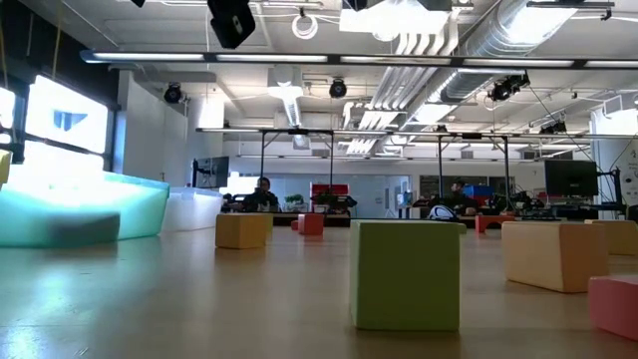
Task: Sort & place blocks by color
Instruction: Put the yellow rectangular block into the yellow bin
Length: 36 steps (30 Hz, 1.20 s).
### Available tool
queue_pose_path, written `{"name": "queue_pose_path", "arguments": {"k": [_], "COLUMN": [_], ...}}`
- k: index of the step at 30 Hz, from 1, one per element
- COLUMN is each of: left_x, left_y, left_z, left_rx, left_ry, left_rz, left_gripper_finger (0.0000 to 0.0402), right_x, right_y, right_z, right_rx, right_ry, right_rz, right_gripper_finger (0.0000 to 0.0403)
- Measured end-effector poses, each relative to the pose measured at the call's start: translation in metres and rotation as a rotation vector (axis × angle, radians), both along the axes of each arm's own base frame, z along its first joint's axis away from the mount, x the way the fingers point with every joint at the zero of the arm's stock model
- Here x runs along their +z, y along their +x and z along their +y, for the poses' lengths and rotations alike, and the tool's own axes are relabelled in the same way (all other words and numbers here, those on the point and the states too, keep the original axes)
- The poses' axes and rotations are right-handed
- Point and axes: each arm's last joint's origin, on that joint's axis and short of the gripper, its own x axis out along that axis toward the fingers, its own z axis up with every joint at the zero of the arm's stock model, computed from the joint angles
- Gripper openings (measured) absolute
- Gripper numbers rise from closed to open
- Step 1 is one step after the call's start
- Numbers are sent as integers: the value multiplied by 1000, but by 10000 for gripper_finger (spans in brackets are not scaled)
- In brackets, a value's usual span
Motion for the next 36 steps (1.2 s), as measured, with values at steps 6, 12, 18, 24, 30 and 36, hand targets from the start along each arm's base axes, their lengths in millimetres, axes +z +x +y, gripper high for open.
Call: {"name": "queue_pose_path", "arguments": {"k": [6,12,18,24,30,36], "left_x": [6,8,8,7,-8,-22], "left_y": [2,2,2,1,-3,-19], "left_z": [-2,-2,-2,-2,-4,-16], "left_rx": [-29,-33,-37,-44,-75,-120], "left_ry": [-12,-9,8,18,20,41], "left_rz": [-60,-77,-80,-73,63,257], "left_gripper_finger": [181,158,112,110,109,109], "right_x": [0,1,1,0,0,-1], "right_y": [0,0,0,0,0,-1], "right_z": [3,3,2,2,2,0], "right_rx": [-1,-7,-28,-42,-50,-50], "right_ry": [20,18,42,74,71,71], "right_rz": [1,-7,-7,-4,4,16], "right_gripper_finger": [102,102,102,122,212,230]}}
